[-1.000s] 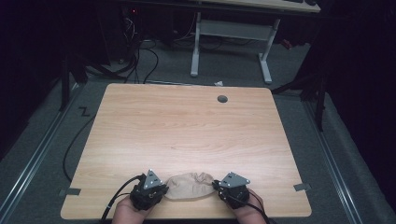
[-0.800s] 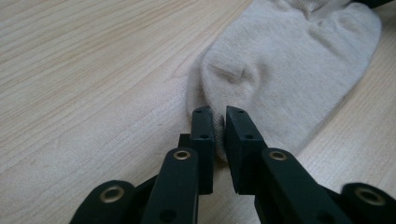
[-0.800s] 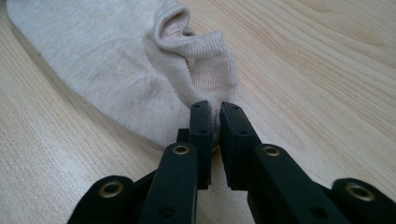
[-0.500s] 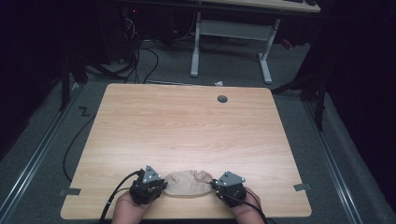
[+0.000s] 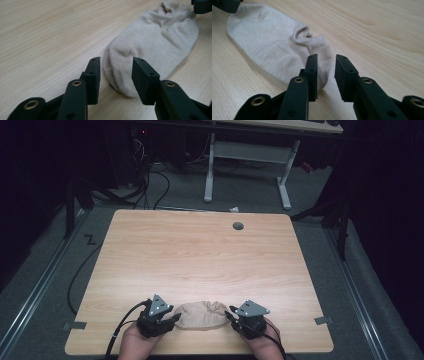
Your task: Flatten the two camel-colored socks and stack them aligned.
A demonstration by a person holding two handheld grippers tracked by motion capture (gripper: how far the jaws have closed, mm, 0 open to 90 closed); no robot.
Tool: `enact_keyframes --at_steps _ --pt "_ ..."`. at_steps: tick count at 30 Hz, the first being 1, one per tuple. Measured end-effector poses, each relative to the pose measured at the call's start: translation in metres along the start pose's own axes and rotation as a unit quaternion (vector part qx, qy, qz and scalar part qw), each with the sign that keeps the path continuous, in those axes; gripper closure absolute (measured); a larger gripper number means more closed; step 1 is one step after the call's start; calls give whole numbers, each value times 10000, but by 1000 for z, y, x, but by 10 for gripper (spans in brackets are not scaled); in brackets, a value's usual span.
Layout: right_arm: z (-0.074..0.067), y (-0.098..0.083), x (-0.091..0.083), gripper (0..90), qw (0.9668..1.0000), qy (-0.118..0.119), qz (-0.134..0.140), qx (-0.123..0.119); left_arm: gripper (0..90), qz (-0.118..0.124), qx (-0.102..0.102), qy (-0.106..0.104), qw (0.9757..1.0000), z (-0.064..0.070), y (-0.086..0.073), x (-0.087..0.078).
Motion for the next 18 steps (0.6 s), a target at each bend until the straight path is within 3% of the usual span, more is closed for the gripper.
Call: enact_keyframes --at_steps 5,11,15,18 --pt "9 1 -4 686 9997 -136 155 92 545 176 -68 123 9997 -12 2 -7" --pt "33 -1 -7 666 9981 -460 291 287 525 368 -238 306 9986 -39 3 -18" --pt "57 -9 -10 646 9947 -856 341 451 518 360 -287 692 9965 -66 -1 -20" --pt "78 -19 -13 647 9912 -1041 305 762 515 273 -562 876 9942 -86 -8 -20"
Point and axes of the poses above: each handheld gripper's, and its own axes: x roughly forward along the jaws, y roughly out of its top, z roughly to its right, the point moved 2 cm from there along x, roughly forward along the jaws, and after that the axes turned 1 degree about y, right-handed, at the moved point
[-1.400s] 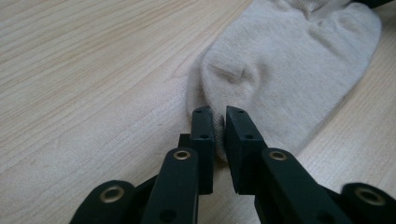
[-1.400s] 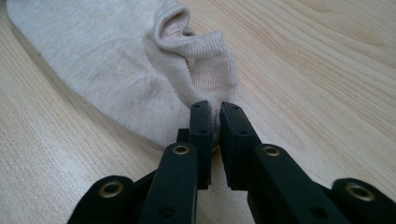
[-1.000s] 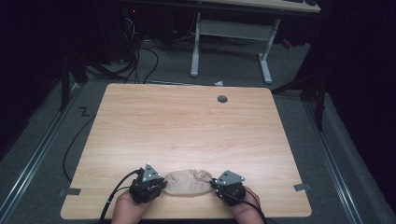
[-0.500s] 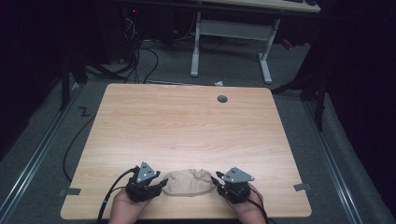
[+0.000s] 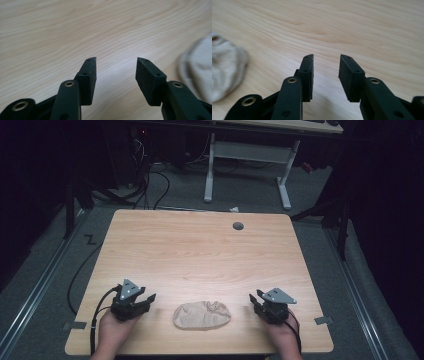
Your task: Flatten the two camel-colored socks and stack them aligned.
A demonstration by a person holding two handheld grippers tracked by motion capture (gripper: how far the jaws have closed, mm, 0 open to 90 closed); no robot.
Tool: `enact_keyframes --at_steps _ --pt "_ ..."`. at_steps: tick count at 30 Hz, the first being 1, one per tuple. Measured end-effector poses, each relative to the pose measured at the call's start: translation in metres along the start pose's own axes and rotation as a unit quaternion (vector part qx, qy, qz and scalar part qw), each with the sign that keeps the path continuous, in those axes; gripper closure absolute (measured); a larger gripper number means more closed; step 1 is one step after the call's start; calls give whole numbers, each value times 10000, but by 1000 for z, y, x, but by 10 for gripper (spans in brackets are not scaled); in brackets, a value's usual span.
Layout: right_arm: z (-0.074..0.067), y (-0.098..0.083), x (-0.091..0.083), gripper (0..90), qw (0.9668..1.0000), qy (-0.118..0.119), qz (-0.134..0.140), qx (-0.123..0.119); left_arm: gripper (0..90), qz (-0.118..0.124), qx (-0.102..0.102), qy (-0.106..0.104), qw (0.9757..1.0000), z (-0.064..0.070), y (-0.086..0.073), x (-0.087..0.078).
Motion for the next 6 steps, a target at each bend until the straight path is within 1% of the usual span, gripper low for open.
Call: enact_keyframes --at_steps 1,2,3,6 --pt "4 -1 0 647 10000 -30 -16 62 515 25 -103 6 9999 -4 -1 0" --pt "8 -2 0 645 9999 -75 -29 108 515 8 -205 -35 9998 -6 -2 -1" --pt "12 -3 1 638 9998 -93 -49 170 515 21 -227 -48 9997 -7 -3 -1" --pt "10 -2 4 629 9998 -62 -67 178 513 28 -117 -46 9999 -2 -3 -4"
Point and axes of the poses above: each handheld gripper's, and its own axes: x roughly forward along the jaws, y roughly out of its top, z roughly to its right, the point moved 2 cm from there along x, roughly forward along the jaws, and after that the axes turned 1 degree about y, right-handed, at the moved point
